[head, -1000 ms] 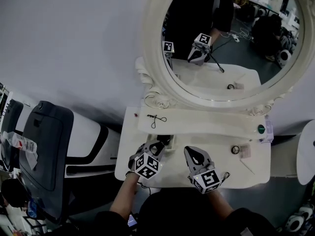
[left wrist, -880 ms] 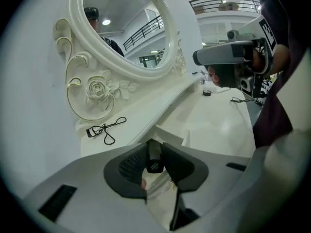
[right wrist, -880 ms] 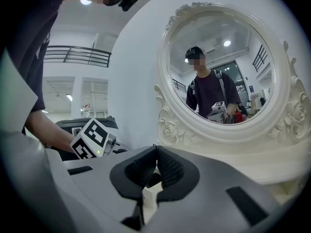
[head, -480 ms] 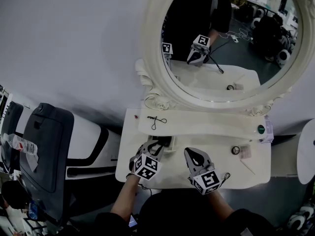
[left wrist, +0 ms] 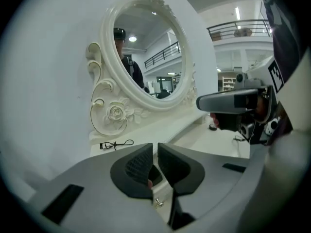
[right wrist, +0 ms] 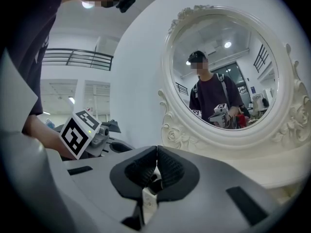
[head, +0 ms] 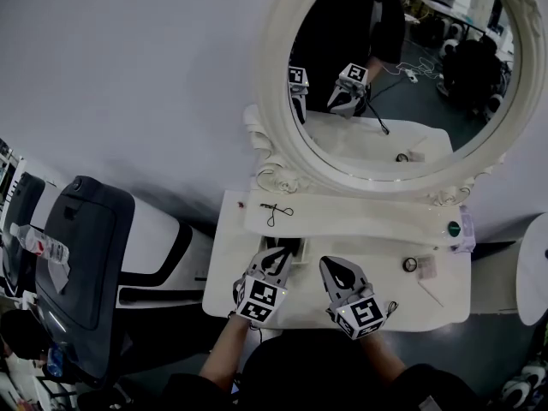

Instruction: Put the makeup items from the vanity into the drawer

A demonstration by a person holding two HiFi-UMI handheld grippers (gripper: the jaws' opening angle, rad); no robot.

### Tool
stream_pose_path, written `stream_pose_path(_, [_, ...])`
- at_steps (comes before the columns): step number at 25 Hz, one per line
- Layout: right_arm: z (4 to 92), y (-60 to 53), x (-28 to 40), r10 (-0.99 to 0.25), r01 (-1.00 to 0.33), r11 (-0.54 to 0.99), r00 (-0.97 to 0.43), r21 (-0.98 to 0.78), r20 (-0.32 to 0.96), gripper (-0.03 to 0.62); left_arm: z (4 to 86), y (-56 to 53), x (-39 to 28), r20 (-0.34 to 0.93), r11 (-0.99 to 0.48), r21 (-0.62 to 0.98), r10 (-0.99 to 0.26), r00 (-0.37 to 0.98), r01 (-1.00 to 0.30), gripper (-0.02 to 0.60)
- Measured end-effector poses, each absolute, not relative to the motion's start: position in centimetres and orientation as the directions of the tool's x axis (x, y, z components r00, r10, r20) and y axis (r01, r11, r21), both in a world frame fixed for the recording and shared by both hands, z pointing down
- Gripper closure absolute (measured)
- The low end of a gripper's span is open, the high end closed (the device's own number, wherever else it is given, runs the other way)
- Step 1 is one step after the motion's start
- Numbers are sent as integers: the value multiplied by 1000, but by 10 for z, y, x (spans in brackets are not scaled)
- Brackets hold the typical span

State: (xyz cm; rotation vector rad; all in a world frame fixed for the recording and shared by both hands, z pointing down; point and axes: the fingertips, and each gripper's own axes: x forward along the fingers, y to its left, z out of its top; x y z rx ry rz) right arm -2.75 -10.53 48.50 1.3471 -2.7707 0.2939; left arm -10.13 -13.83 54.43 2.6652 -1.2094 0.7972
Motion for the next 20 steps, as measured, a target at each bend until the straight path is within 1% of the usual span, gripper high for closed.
stream_pose_path(8, [449, -100, -26, -781, -777, 609, -622, -159, 47, 569, 466, -124, -89, 304, -596, -47, -773, 557, -801, 566])
stream_pose_path(14, [427, -93, -24, -781, -774, 618, -624, -141, 2, 569, 431, -112, -80, 177, -554, 10, -818, 547, -833, 566])
stream_pose_path(17, [423, -88, -21, -785, -776, 614, -620, -142, -7, 571, 422, -107, -74, 135, -555, 27, -822, 553, -832, 566])
stream_pose_path(20, [418, -84, -17, -793, -782, 604, -609, -153, -18, 571, 420, -103, -68, 124, -560, 34, -820, 559, -828, 566])
